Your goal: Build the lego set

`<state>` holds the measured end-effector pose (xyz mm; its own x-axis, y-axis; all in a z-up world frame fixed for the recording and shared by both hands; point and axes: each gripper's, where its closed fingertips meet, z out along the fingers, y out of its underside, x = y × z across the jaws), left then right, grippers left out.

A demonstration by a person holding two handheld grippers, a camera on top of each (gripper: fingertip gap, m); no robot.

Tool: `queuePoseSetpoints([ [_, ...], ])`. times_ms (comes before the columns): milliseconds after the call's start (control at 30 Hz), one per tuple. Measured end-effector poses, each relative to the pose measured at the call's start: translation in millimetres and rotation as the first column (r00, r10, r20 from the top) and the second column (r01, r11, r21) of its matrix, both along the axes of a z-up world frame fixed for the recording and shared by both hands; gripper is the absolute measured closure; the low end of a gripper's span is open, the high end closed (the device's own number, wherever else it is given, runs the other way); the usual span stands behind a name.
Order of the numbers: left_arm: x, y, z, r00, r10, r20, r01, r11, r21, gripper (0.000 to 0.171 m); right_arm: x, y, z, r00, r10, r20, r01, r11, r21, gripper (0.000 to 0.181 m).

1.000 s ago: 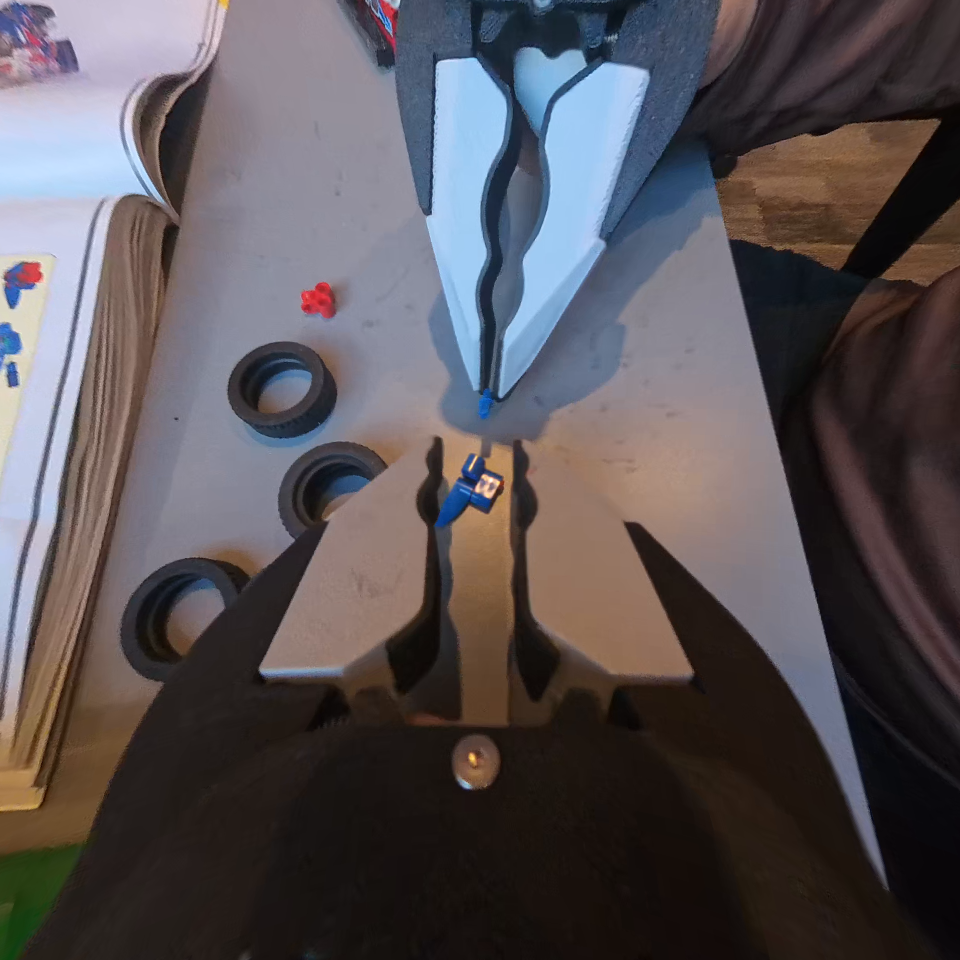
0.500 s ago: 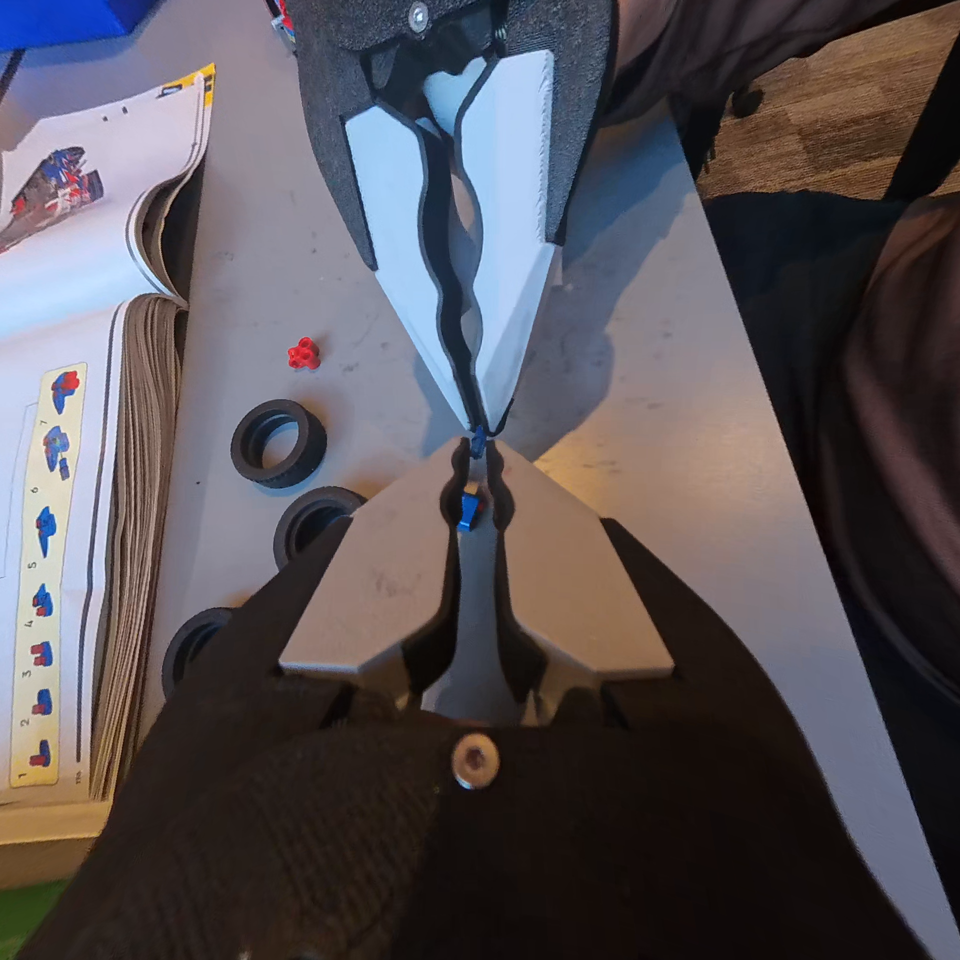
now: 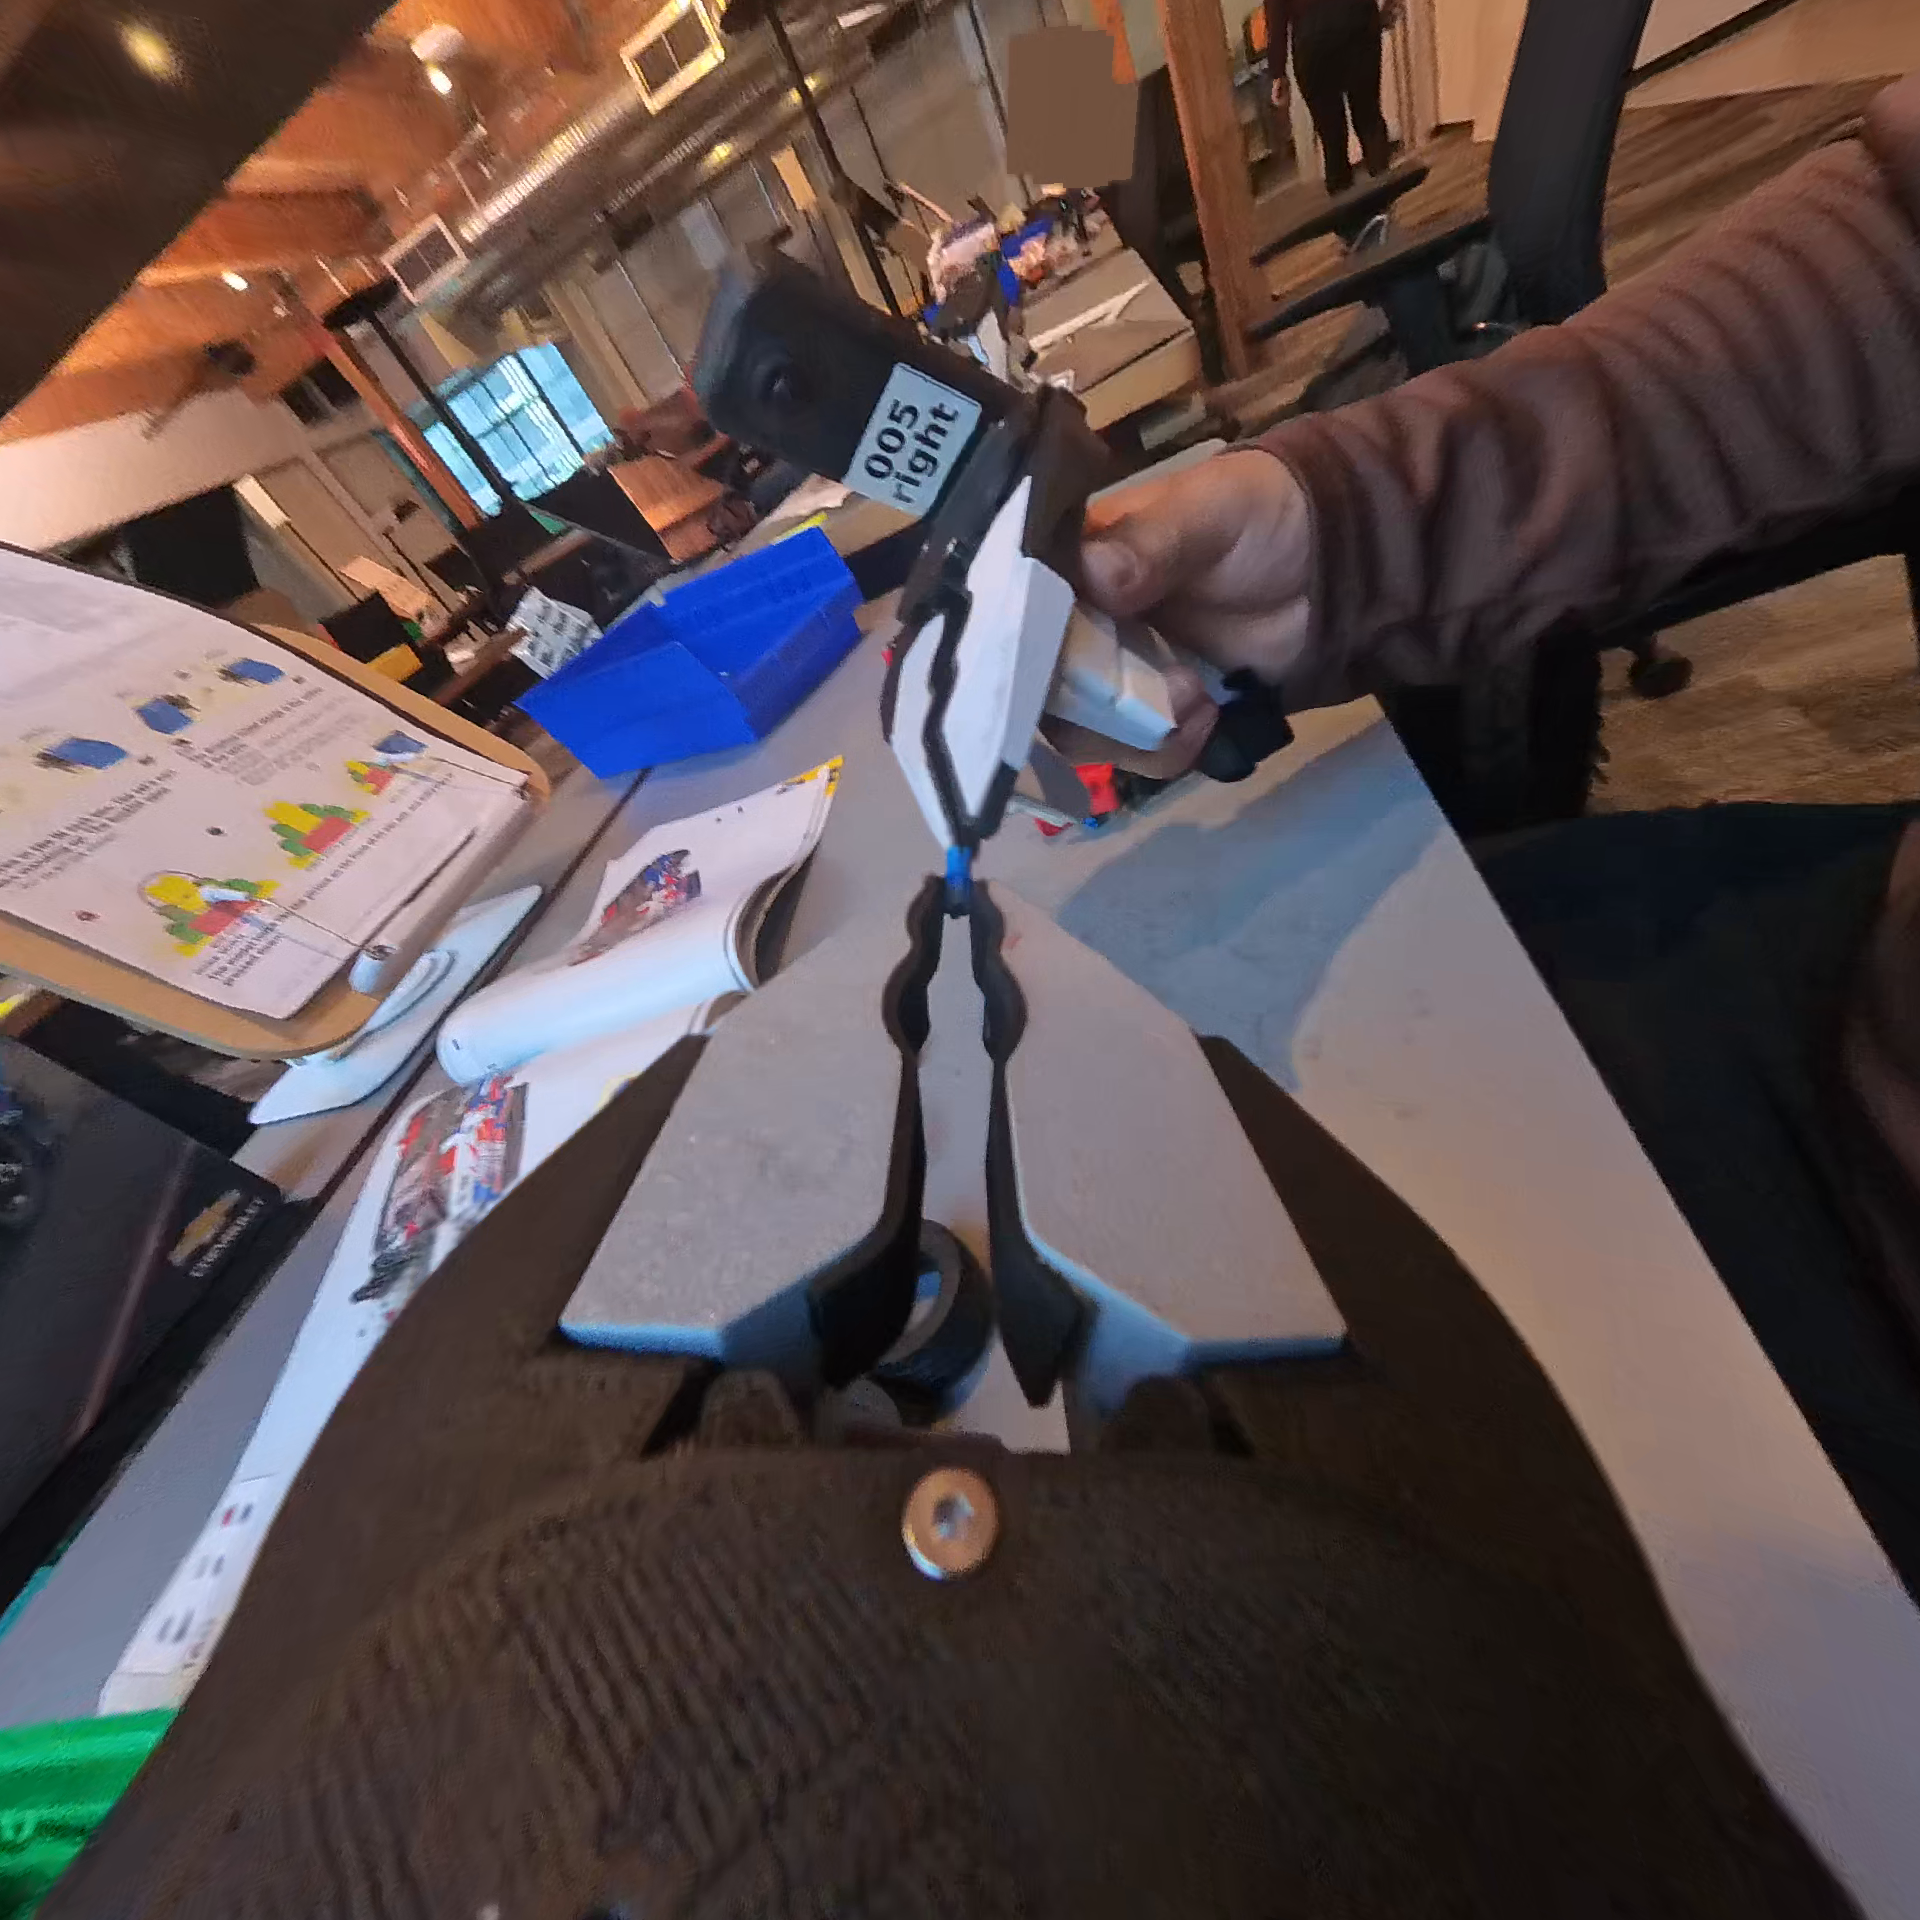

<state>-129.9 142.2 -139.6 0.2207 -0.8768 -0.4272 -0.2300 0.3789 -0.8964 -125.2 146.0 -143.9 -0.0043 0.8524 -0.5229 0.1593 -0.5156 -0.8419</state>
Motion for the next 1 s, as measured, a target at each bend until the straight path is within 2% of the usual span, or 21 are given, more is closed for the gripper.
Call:
queuePoseSetpoints([
  [233, 4, -4, -1, 1.000, 0.009, -0.014, -0.007, 0.994, 0.106, 0.170, -9, -10, 3, 0.999, 0.020, 0.030, -0.021, 0.998, 0.056, 0.174],
  [300, 4, -5, -1, 1.000, -0.003, -0.010, 0.004, 0.997, 0.080, 0.170, -9, -10, 3, 0.999, 0.011, 0.043, -0.016, 0.995, 0.102, 0.175],
  [367, 5, -5, -2, 1.000, -0.024, -0.009, 0.024, 0.999, 0.021, 0.170, -8, -9, 1, 0.997, -0.017, 0.079, -0.001, 0.976, 0.218, 0.175],
  [433, 5, -4, -4, 0.999, -0.036, -0.006, 0.036, 0.998, -0.043, 0.170, -7, -5, -2, 0.987, -0.085, 0.139, 0.025, 0.922, 0.387, 0.173],
  [500, 5, -5, -6, 0.999, -0.053, 0.000, 0.053, 0.994, -0.094, 0.170, -6, -5, -4, 0.970, -0.143, 0.196, 0.014, 0.840, 0.542, 0.174],
  [600, 6, -6, -7, 0.997, -0.078, 0.006, 0.078, 0.987, -0.142, 0.170, -5, -5, -7, 0.946, -0.202, 0.253, -0.028, 0.728, 0.685, 0.177],
  [833, 8, -7, -18, 0.995, -0.089, -0.042, 0.080, 0.979, -0.186, 0.170, -6, -6, -12, 0.917, -0.260, 0.304, -0.083, 0.620, 0.780, 0.175],
  [1000, 9, -7, -23, 0.994, -0.085, -0.075, 0.071, 0.983, -0.172, 0.170, -5, -8, -17, 0.908, -0.256, 0.330, -0.112, 0.611, 0.784, 0.177],
])
